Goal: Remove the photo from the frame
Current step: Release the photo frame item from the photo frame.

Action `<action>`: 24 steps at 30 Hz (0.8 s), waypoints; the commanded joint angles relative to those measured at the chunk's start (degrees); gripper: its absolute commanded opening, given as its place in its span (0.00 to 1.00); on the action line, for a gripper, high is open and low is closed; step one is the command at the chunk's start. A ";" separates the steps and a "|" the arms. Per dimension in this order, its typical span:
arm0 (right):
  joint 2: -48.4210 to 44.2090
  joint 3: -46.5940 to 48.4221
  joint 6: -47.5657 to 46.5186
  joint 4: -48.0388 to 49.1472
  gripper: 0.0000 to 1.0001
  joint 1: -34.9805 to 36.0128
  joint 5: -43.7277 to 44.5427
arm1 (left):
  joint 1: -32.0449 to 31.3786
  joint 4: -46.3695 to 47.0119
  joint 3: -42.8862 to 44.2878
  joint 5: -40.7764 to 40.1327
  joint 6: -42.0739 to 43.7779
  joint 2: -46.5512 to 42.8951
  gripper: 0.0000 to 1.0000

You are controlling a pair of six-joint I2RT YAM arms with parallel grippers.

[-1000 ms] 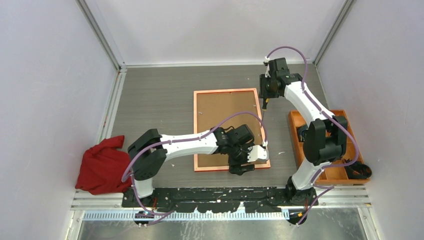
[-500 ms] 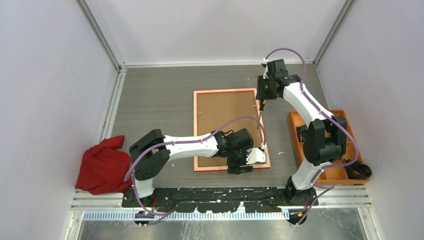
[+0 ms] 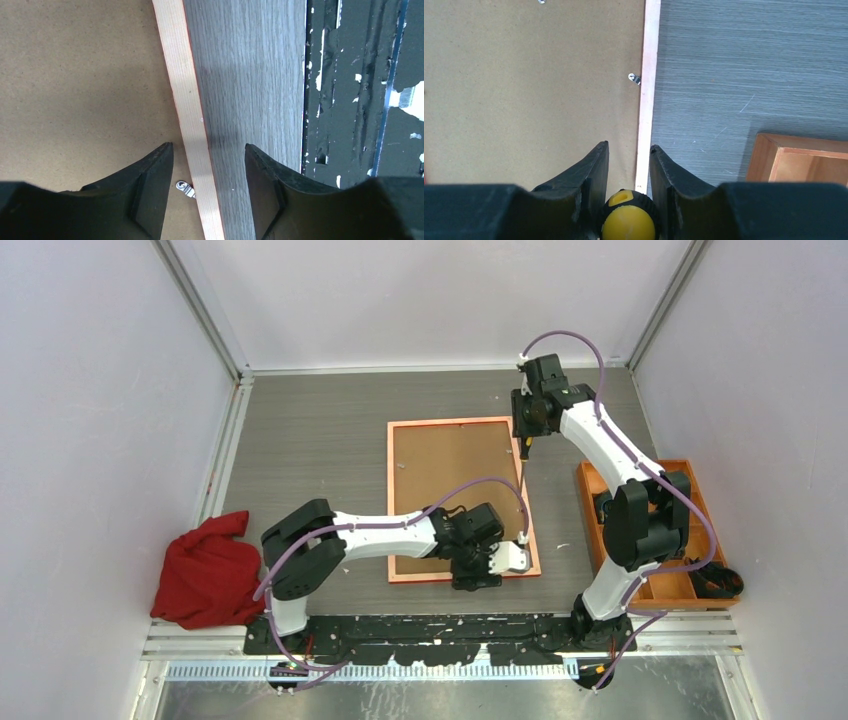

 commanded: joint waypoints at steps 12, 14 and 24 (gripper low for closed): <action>0.48 3.50 -1.86 -3.23 0.01 0.68 1.55 | -0.29 3.69 -0.49 -1.70 -0.73 3.44 0.28; 0.83 3.60 -1.76 -3.19 0.01 0.90 1.74 | -0.30 3.67 -0.49 -1.78 -0.67 3.58 0.23; 1.72 3.15 -1.55 -3.15 0.01 1.21 -0.84 | -0.34 3.36 -0.23 -1.15 -1.07 4.33 0.07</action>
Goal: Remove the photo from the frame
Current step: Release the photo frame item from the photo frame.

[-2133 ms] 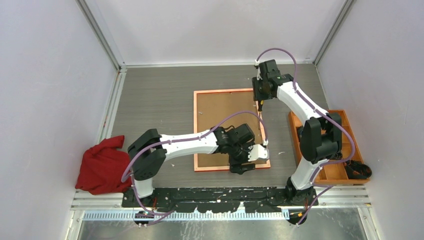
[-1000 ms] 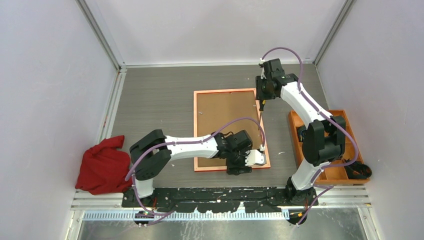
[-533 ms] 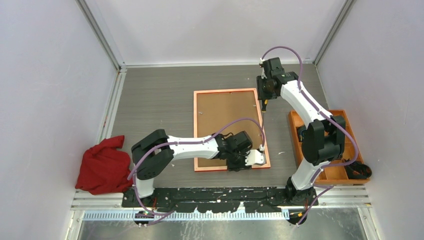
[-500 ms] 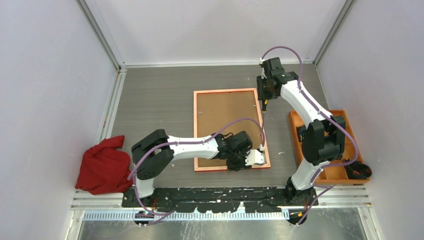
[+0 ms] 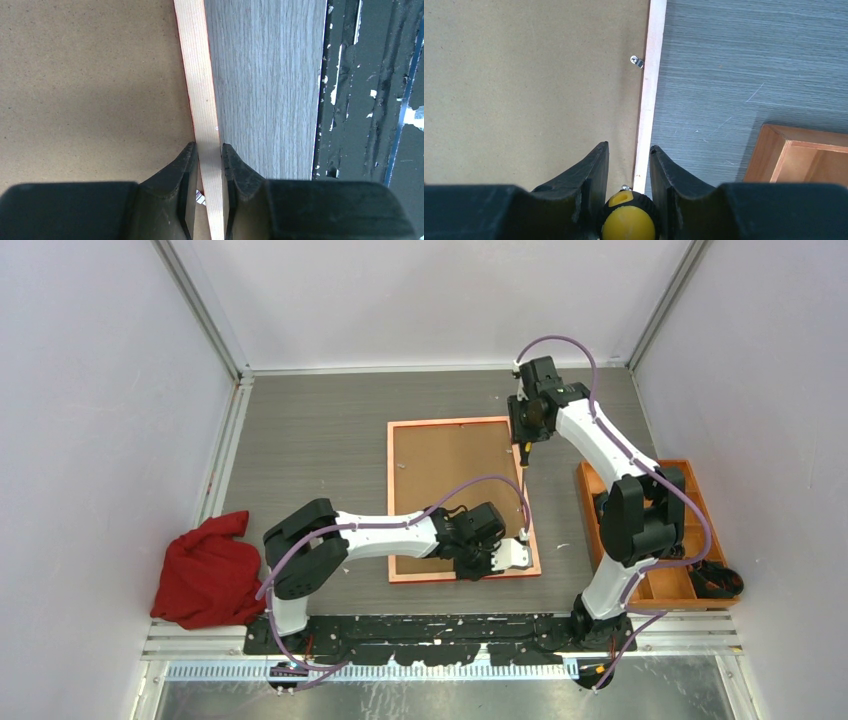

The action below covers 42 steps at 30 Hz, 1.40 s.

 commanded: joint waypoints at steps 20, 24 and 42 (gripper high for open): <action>3.10 2.78 -0.17 0.54 0.01 2.18 3.83 | -0.26 0.78 -0.07 1.35 -0.20 3.45 0.03; 2.53 2.39 -0.20 1.24 0.01 2.26 4.04 | -0.26 0.79 -0.08 1.41 -0.29 3.62 0.03; -0.99 -0.22 -0.90 5.02 0.01 2.27 3.86 | -0.21 0.97 0.10 1.75 -0.49 3.90 0.03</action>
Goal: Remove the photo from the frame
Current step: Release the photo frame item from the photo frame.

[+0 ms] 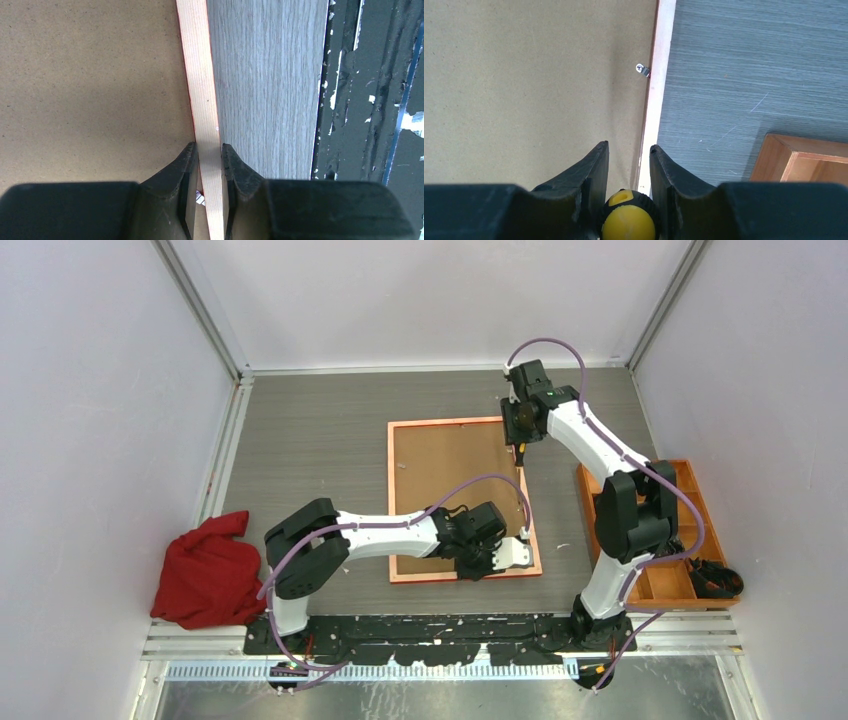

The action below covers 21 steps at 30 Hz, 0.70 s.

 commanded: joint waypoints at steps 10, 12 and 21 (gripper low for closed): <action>-0.32 2.03 -1.88 -0.26 0.01 0.28 2.46 | -0.24 0.91 -0.27 1.75 0.49 3.51 0.03; -0.15 2.37 -2.12 -0.80 0.01 0.27 2.30 | -0.25 0.92 -0.27 1.67 0.51 3.55 0.03; 1.20 2.99 -2.99 -2.44 0.01 0.28 1.52 | -0.30 1.08 -0.27 1.40 0.31 3.61 0.03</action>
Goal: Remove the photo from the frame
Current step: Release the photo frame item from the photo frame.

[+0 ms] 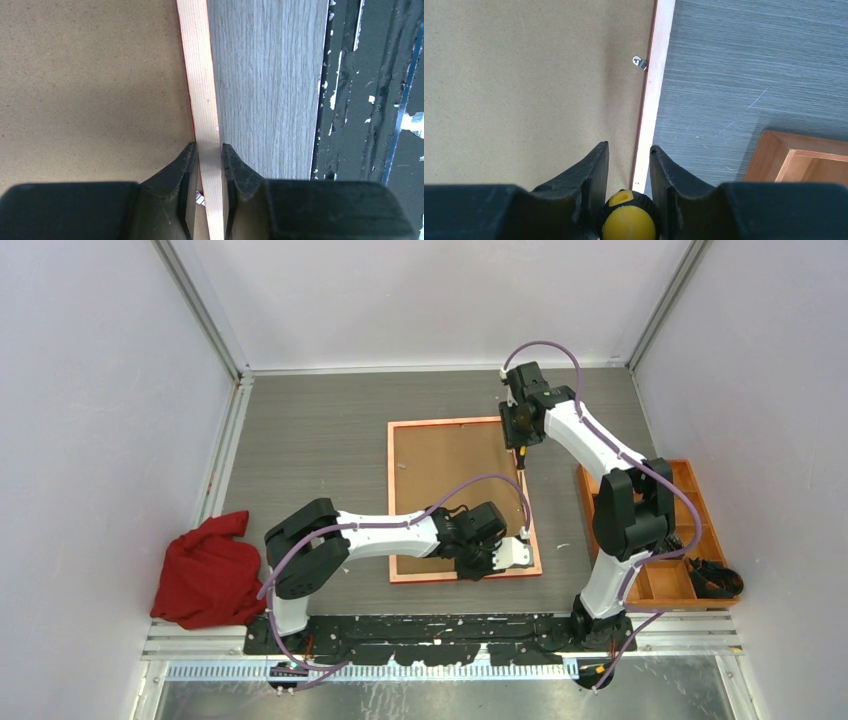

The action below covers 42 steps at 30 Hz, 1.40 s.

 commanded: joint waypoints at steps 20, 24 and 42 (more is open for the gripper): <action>2.18 4.45 -1.59 -3.98 0.01 0.17 -1.61 | -0.24 1.44 -0.10 0.33 0.11 4.06 0.03; 2.16 4.34 -1.42 -3.78 0.01 0.18 -1.43 | -0.27 1.48 -0.13 0.34 0.14 3.95 0.02; 0.95 3.18 2.02 0.15 0.01 -0.39 -2.40 | -0.30 1.27 -0.05 0.94 0.08 4.17 0.02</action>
